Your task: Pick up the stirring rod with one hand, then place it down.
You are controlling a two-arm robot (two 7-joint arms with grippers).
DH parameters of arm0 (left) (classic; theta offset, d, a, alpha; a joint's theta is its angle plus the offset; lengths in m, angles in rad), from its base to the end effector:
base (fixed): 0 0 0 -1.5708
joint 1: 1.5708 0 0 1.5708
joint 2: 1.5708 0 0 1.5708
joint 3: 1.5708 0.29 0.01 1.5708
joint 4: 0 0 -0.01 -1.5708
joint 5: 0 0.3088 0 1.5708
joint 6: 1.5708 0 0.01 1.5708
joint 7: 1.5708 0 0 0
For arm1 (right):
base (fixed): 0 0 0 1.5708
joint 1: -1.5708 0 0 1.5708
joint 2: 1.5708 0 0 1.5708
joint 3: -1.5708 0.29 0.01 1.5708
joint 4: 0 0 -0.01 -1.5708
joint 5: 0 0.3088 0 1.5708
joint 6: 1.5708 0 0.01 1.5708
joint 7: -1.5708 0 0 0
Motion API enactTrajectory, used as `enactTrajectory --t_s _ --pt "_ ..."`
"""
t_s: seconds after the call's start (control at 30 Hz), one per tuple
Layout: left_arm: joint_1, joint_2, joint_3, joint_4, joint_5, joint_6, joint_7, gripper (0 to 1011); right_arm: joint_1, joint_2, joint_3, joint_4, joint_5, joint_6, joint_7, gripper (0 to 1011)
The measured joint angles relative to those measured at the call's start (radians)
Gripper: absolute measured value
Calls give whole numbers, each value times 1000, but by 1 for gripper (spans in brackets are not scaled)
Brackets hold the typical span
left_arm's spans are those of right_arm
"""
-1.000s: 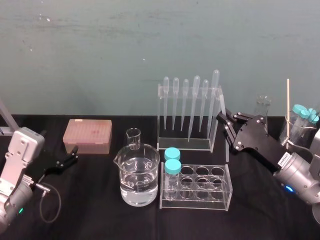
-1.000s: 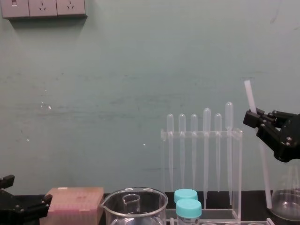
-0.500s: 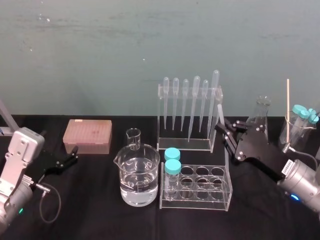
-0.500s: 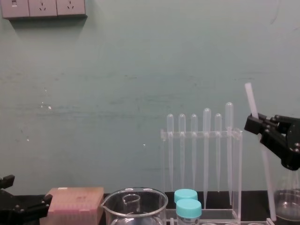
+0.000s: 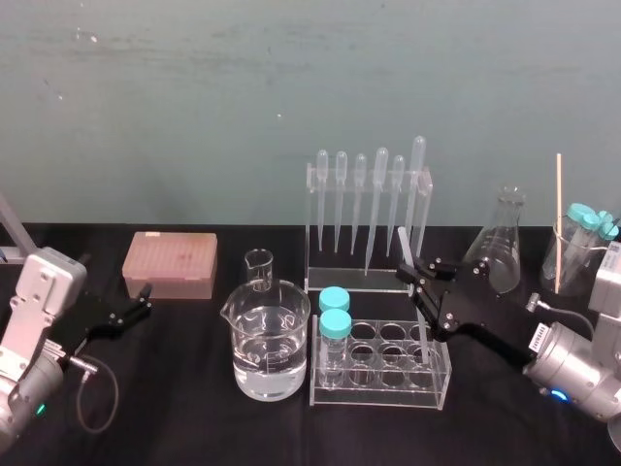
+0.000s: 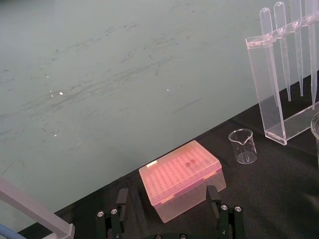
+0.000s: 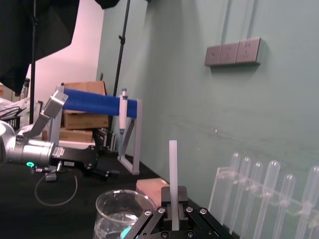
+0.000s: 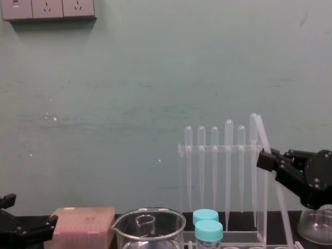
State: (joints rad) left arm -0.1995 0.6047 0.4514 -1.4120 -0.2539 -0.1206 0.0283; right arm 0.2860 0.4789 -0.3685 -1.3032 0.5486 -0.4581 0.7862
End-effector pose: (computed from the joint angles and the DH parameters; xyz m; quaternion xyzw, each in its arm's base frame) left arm 0.3581 0.0827 -0.3023 0.1415 -0.1325 0.5799 0.7913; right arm 0.3922 -0.0764 -0.2897 0.0792 -0.1455 -0.2899 0.9426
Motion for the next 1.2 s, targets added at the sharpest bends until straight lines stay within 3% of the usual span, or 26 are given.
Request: enactTrajectory --t_s 0.43,1.2 --pt "0 0 0 0 0 0 0 1000 29 -15 -21 54 -47 28 2 68" --pt "0 0 0 0 0 0 0 1000 75 -27 -61 144 -71 66 33 68"
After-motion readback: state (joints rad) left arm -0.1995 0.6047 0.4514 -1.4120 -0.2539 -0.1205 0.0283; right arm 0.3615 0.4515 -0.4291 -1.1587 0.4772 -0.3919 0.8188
